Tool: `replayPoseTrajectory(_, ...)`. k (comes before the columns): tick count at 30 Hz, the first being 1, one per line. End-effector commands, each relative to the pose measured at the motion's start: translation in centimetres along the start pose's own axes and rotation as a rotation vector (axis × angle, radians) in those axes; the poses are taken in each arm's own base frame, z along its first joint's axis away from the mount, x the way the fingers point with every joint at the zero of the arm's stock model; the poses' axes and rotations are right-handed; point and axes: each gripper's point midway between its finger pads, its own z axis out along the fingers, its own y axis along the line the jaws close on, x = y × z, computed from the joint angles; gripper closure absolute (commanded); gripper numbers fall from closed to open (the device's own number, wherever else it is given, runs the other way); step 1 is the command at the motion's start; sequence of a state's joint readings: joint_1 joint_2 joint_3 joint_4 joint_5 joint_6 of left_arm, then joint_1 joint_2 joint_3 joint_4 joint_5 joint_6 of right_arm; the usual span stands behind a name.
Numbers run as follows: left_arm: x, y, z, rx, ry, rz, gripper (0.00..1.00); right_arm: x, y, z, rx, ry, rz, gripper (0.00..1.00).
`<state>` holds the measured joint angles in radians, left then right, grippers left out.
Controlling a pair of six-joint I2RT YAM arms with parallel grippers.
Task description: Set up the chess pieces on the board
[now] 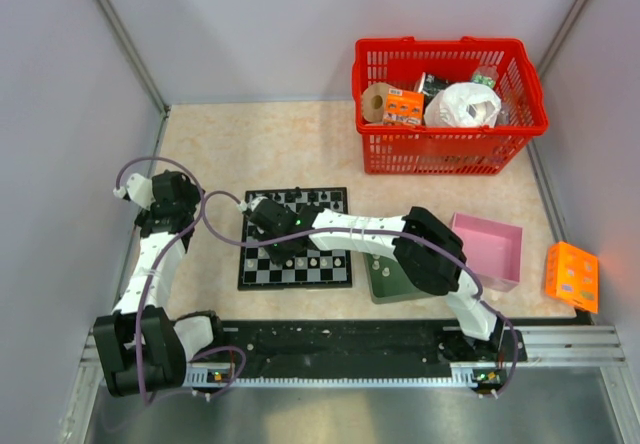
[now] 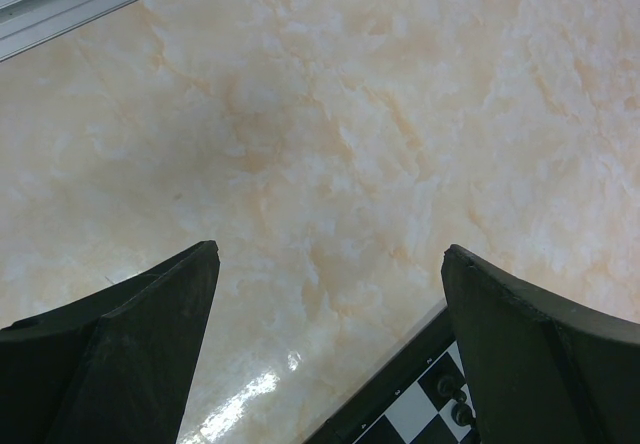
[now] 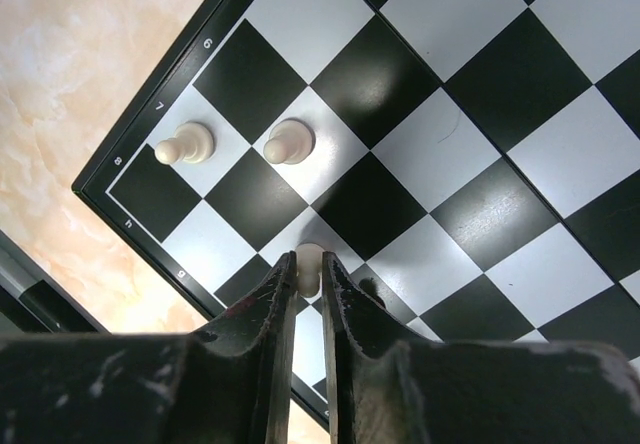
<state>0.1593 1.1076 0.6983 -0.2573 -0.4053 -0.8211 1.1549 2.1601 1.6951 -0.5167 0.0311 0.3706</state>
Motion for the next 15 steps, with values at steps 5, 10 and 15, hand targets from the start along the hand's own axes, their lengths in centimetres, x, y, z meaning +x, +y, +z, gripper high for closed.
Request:
replayPoseTrajectory(5,-1.6,-0.8,-0.5,0.03,-0.056,-0.038,0.02,-2.2,1.6,-2.5,-0.055,-0.058,-0.021,0.74)
replayPoseTrajectory(10,-2.0,-0.4,-0.6,0.006,-0.069,-0.037,0.01,-4.0,2.3,-3.5,-0.072,-0.103,-0.028,0.69)
replayPoseTrajectory(15,-2.4,0.1,-0.8,-0.023,-0.084,-0.032,0.01,-5.7,2.5,-4.1,-0.079,-0.146,-0.023,0.68)
